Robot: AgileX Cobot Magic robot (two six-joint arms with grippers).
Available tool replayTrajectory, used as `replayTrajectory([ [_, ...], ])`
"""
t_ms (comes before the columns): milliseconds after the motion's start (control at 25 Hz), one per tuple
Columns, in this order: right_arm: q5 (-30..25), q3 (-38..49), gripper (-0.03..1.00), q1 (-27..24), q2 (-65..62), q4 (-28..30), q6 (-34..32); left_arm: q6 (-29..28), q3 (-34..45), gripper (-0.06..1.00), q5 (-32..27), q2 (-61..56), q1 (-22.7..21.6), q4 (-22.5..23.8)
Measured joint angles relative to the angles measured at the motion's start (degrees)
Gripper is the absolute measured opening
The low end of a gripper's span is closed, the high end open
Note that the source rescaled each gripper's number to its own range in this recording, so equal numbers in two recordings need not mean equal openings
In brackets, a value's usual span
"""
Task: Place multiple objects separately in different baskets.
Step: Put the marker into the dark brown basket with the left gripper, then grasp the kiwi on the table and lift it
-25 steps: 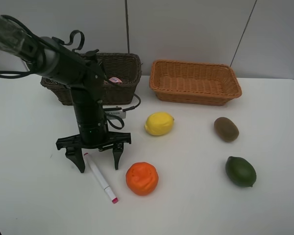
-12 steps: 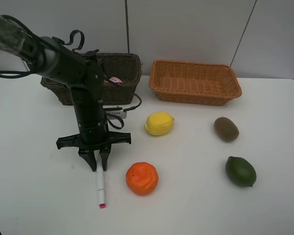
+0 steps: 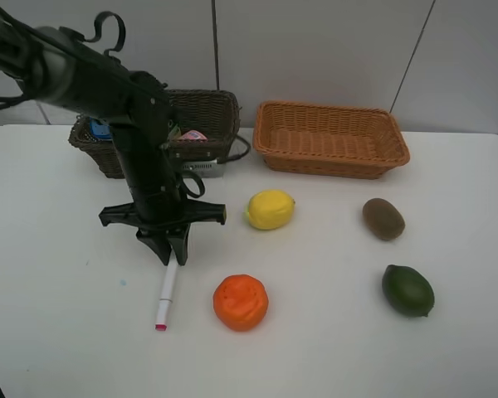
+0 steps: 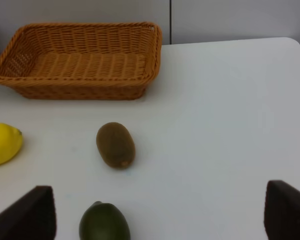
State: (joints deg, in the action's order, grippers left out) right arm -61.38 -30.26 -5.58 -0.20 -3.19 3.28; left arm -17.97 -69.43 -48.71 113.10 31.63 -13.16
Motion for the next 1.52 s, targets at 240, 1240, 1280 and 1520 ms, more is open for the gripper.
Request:
replayTrajectory([
  [240, 0.0, 0.0, 0.96, 0.0, 0.0, 0.0, 0.0, 3.5, -11.5, 0.01, 9.7, -8.1, -1.9, 0.4],
  [1240, 0.0, 0.0, 0.96, 0.0, 0.0, 0.0, 0.0, 10.1, -22.9, 0.95, 32.8, 1.6, -10.0, 25.0],
  [1280, 0.0, 0.0, 0.96, 0.0, 0.0, 0.0, 0.0, 10.0, -23.2, 0.96, 31.8, 1.4, -9.7, 24.9],
  [1520, 0.0, 0.0, 0.96, 0.0, 0.0, 0.0, 0.0, 8.3, -27.2, 0.97, 24.9, -2.5, -9.5, 23.5],
])
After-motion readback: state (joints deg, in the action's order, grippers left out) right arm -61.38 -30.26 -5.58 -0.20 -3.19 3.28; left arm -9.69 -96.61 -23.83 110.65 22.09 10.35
